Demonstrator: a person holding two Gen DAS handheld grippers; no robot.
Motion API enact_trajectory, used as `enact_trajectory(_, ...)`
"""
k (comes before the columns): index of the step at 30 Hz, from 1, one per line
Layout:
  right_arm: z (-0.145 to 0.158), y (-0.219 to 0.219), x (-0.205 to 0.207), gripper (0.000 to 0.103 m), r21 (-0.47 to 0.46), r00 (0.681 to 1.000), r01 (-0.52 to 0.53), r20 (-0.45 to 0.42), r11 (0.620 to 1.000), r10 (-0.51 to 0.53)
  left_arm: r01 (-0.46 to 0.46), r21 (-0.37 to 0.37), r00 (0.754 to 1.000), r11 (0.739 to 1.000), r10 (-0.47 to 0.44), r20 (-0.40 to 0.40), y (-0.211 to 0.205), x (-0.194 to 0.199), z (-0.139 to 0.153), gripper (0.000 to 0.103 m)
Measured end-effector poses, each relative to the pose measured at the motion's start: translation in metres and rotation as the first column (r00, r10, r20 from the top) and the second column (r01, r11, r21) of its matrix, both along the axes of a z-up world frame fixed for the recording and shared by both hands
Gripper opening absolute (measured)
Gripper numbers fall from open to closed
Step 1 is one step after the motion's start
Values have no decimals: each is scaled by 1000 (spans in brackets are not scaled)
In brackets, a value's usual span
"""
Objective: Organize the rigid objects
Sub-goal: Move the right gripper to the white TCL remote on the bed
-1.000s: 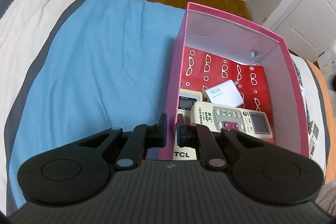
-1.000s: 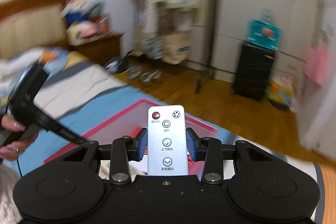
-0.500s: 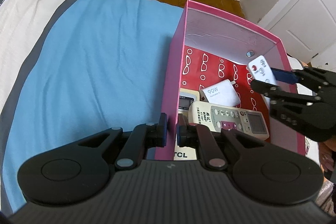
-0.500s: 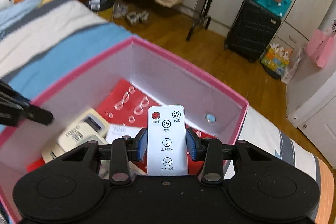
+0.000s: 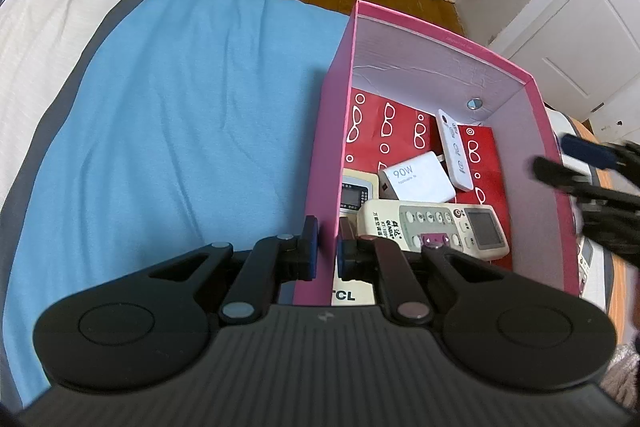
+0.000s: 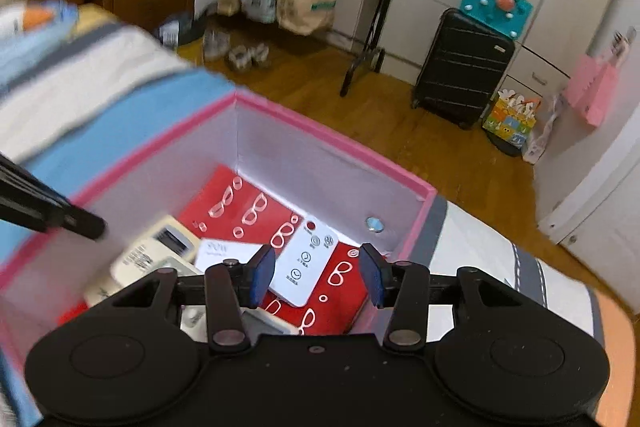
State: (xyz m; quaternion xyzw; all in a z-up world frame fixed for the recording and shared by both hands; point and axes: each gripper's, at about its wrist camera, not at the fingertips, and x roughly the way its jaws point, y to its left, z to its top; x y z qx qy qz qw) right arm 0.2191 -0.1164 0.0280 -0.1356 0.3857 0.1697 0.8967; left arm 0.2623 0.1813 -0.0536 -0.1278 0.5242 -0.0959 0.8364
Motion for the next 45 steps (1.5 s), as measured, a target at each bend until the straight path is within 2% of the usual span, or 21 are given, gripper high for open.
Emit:
enact_trajectory(4, 25, -47, -10, 52, 121, 998, 61, -38, 991, -57, -5, 4, 1000, 1000, 5, -4, -1, 0, 0, 8)
enact_trajectory(8, 30, -97, -9, 52, 223, 984, 155, -118, 962, -131, -11, 6, 1000, 1000, 11, -5, -2, 0, 0, 8)
enact_trajectory(10, 24, -122, -7, 52, 275, 973, 201, -169, 940, -158, -19, 2, 1000, 1000, 19, -4, -1, 0, 0, 8)
enact_trajectory(13, 7, -155, -4, 52, 379, 946, 269, -277, 886, -169, -32, -7, 999, 999, 31, -12, 1, 2, 0, 8)
enact_trajectory(16, -8, -175, -3, 52, 411, 930, 310, -318, 857, -184, -33, 1, 999, 999, 33, -12, -1, 0, 1, 8)
enact_trajectory(21, -45, -207, 3, 54, 373, 887, 410, -377, 832, -268, -34, 17, 999, 999, 34, -6, -4, -2, 5, 8)
enact_trajectory(27, -90, -226, 18, 54, 293, 845, 502, -368, 814, -388, -39, 23, 999, 999, 39, -3, -4, -2, 6, 8)
enact_trajectory(28, -94, -229, 20, 54, 307, 844, 503, -374, 808, -384, -40, 22, 999, 999, 40, -3, -4, -2, 6, 8)
enact_trajectory(30, -100, -237, 25, 54, 358, 827, 527, -425, 771, -367, -40, 19, 999, 999, 40, -4, -3, -2, 6, 8)
enact_trajectory(32, -101, -240, 28, 56, 372, 828, 532, -417, 760, -375, -40, 24, 999, 999, 40, -7, -4, -2, 6, 8)
enact_trajectory(38, -116, -224, 31, 58, 296, 813, 558, -384, 776, -438, -41, 34, 999, 999, 41, 5, -6, -4, 9, 8)
enact_trajectory(45, -131, -190, 42, 68, 129, 863, 485, -229, 865, -450, -40, 14, 999, 999, 40, 22, -1, -5, 11, 8)
